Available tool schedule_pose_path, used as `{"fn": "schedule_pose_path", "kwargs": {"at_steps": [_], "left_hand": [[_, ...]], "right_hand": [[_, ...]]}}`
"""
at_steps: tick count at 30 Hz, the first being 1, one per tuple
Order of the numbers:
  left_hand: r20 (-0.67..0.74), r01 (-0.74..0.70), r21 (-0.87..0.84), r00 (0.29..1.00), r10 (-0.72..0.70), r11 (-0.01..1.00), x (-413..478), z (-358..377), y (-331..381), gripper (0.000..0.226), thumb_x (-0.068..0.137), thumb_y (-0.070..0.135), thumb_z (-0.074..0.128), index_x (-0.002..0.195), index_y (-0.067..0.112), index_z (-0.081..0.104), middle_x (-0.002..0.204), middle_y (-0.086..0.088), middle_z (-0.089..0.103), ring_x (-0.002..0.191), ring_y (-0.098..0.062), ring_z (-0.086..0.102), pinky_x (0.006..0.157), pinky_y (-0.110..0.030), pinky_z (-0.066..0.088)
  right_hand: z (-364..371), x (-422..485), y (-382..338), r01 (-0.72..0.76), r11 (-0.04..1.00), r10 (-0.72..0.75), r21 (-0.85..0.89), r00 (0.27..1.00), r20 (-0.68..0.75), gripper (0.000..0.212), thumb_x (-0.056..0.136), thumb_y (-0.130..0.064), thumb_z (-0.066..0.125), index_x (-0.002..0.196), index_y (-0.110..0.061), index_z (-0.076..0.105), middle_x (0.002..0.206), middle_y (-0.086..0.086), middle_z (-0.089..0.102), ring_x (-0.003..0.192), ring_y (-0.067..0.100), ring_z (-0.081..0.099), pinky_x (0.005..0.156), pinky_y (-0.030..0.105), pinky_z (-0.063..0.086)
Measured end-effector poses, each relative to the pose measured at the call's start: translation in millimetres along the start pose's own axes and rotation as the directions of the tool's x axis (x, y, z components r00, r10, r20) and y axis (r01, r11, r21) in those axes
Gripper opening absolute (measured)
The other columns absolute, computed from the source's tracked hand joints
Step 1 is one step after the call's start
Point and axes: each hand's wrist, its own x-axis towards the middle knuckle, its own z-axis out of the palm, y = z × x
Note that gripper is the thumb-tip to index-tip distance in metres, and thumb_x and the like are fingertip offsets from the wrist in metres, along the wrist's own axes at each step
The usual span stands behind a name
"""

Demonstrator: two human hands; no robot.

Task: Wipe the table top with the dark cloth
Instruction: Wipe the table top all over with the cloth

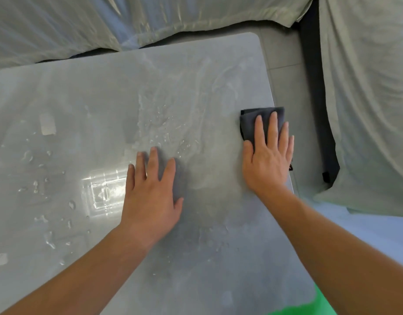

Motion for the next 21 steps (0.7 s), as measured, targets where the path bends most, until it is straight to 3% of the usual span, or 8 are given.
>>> {"fn": "schedule_pose_path", "kwargs": {"at_steps": [4, 8, 10, 12, 13, 15, 18, 21], "left_hand": [[0.056, 0.019, -0.002, 0.998, -0.018, 1.000, -22, 5, 1, 0.087, 0.088, 0.053, 0.057, 0.155, 0.021, 0.014, 0.164, -0.017, -0.007, 0.150, -0.041, -0.008, 0.123, -0.052, 0.006], [0.056, 0.005, 0.003, 0.998, -0.005, 1.000, -36, 11, 1, 0.089, 0.084, 0.050, 0.064, 0.155, 0.019, 0.020, 0.164, -0.018, -0.003, 0.151, -0.041, -0.003, 0.122, -0.054, 0.011], [0.054, -0.029, 0.005, 0.998, 0.028, 1.000, -41, 17, 2, 0.090, 0.084, 0.051, 0.064, 0.156, 0.019, 0.019, 0.165, -0.018, -0.003, 0.151, -0.040, -0.004, 0.122, -0.054, 0.010], [0.065, -0.068, 0.016, 0.996, 0.067, 0.998, -47, 25, 6, 0.090, 0.084, 0.053, 0.063, 0.156, 0.019, 0.019, 0.164, -0.019, -0.003, 0.152, -0.040, -0.003, 0.122, -0.055, 0.011], [0.069, -0.087, 0.019, 0.994, 0.085, 0.996, -50, 30, 8, 0.091, 0.083, 0.053, 0.064, 0.155, 0.018, 0.023, 0.164, -0.020, 0.000, 0.151, -0.041, 0.000, 0.121, -0.056, 0.015], [0.077, -0.113, 0.019, 0.991, 0.111, 0.993, -56, 38, 11, 0.092, 0.081, 0.055, 0.065, 0.154, 0.016, 0.025, 0.164, -0.022, 0.004, 0.151, -0.043, 0.002, 0.119, -0.059, 0.019], [0.069, -0.128, 0.010, 0.989, 0.127, 0.992, -57, 41, 11, 0.094, 0.085, 0.058, 0.058, 0.157, 0.019, 0.012, 0.164, -0.019, -0.010, 0.150, -0.041, -0.011, 0.121, -0.058, 0.012], [0.068, -0.126, -0.007, 0.990, 0.126, 0.992, -57, 43, 11, 0.093, 0.089, 0.060, 0.050, 0.157, 0.021, 0.002, 0.162, -0.016, -0.021, 0.148, -0.040, -0.021, 0.121, -0.056, 0.004]], "right_hand": [[16, -82, -5, 0.230, 0.972, -0.229, -0.039, 0.973, 0.033, 0.061, 0.101, -0.042, 0.037, 0.158, -0.026, 0.023, 0.168, 0.004, 0.010, 0.154, 0.037, 0.008, 0.123, 0.055, 0.010], [16, -116, 23, 0.532, 0.845, -0.520, -0.060, 0.842, 0.146, 0.057, 0.102, -0.043, 0.039, 0.156, -0.026, 0.031, 0.167, 0.004, 0.017, 0.153, 0.038, 0.012, 0.121, 0.057, 0.017], [12, -88, 32, 0.445, 0.893, -0.439, -0.066, 0.894, 0.087, 0.057, 0.100, -0.043, 0.039, 0.154, -0.026, 0.035, 0.166, 0.005, 0.022, 0.152, 0.039, 0.019, 0.122, 0.056, 0.016], [7, -59, 30, 0.174, 0.984, -0.174, -0.040, 0.985, 0.018, 0.059, 0.101, -0.044, 0.034, 0.157, -0.028, 0.026, 0.168, 0.003, 0.014, 0.154, 0.035, 0.010, 0.124, 0.051, 0.008], [8, -51, 24, 0.048, 0.999, -0.048, -0.019, 0.999, -0.001, 0.060, 0.102, -0.044, 0.030, 0.159, -0.029, 0.019, 0.169, 0.002, 0.008, 0.155, 0.032, 0.004, 0.125, 0.050, 0.003], [13, -62, 9, -0.043, 0.999, 0.043, 0.003, 0.999, -0.033, 0.060, 0.103, -0.044, 0.026, 0.160, -0.029, 0.013, 0.169, 0.001, 0.002, 0.155, 0.031, -0.002, 0.125, 0.049, -0.001], [24, -123, 1, 0.145, 0.989, -0.145, -0.018, 0.989, 0.005, 0.060, 0.102, -0.042, 0.032, 0.159, -0.029, 0.020, 0.169, 0.001, 0.008, 0.155, 0.033, 0.004, 0.125, 0.049, 0.003], [26, -165, 26, 0.423, 0.904, -0.416, -0.058, 0.903, 0.107, 0.058, 0.102, -0.042, 0.039, 0.156, -0.027, 0.029, 0.167, 0.002, 0.013, 0.154, 0.036, 0.012, 0.123, 0.054, 0.014]]}}
